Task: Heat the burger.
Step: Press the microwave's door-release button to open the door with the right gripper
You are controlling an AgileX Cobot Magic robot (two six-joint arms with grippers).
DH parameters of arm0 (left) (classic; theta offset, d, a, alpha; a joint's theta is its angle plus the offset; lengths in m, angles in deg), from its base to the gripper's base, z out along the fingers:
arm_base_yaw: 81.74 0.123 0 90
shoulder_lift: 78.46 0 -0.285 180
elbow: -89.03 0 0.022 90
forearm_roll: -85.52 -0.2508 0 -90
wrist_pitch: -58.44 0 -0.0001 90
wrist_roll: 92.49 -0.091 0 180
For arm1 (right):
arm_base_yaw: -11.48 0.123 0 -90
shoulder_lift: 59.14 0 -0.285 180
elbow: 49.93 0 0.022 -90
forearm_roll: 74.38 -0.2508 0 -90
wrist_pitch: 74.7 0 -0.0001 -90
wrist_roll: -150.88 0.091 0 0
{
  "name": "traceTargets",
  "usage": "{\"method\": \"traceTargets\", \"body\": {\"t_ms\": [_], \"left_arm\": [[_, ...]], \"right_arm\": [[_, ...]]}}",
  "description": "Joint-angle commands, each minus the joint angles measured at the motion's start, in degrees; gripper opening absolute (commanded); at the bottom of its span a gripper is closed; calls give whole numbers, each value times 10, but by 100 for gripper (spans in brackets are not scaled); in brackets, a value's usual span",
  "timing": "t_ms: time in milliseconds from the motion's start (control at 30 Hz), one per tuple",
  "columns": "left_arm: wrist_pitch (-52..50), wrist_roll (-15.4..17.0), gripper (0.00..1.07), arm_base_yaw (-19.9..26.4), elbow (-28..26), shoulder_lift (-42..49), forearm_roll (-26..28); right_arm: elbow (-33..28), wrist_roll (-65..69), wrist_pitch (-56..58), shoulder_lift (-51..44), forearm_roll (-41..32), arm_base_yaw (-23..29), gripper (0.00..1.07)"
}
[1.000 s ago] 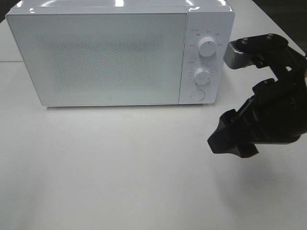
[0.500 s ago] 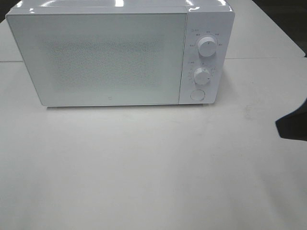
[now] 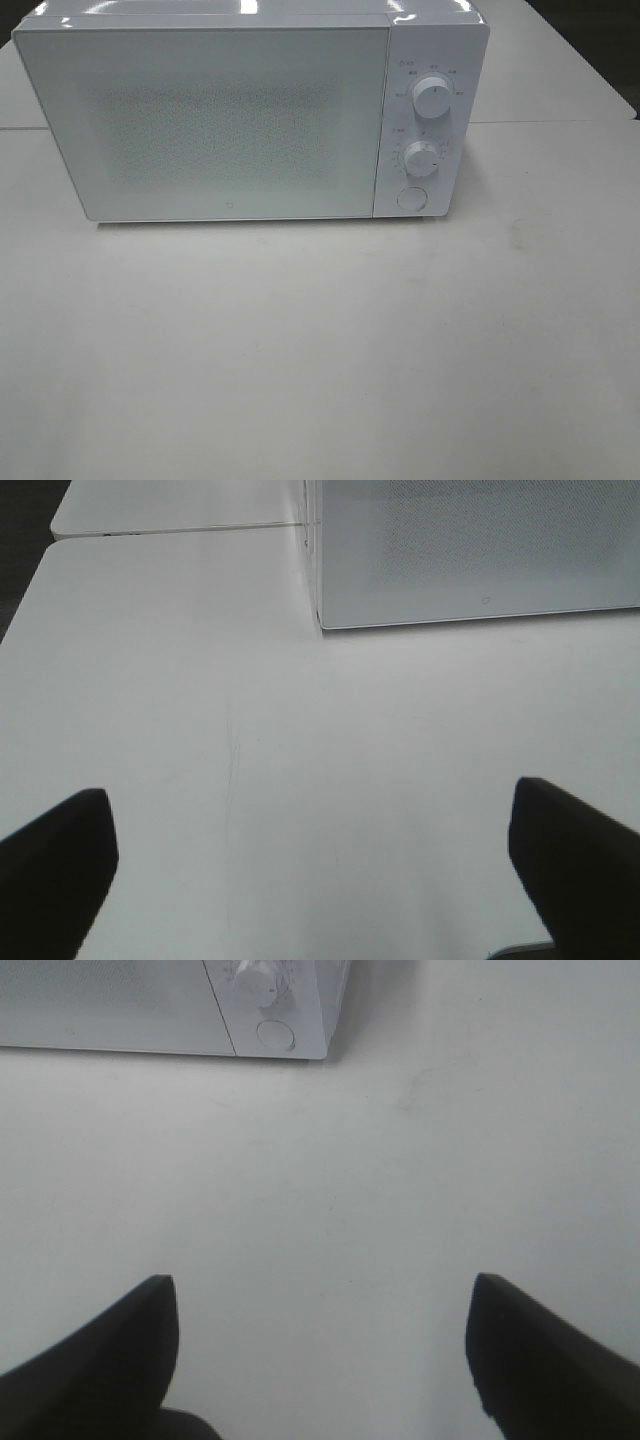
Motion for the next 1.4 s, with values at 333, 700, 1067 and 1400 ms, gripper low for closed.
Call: {"method": "traceTargets", "body": {"t_ms": [333,700,1067,1400], "left_arm": [[-5,0,100,2,1,13,2],[-5,0,100,2,1,13,2],[-5,0,100,2,1,13,2],[-5,0,100,2,1,13,2]], "right_arm": [[-14,36,60,-143,13,-33,76],[-27,47,73,-192,34,-40,76],[-27,47,71,-192,30,-39,76],[-13,47,21,-143,30,-38,76]]}}
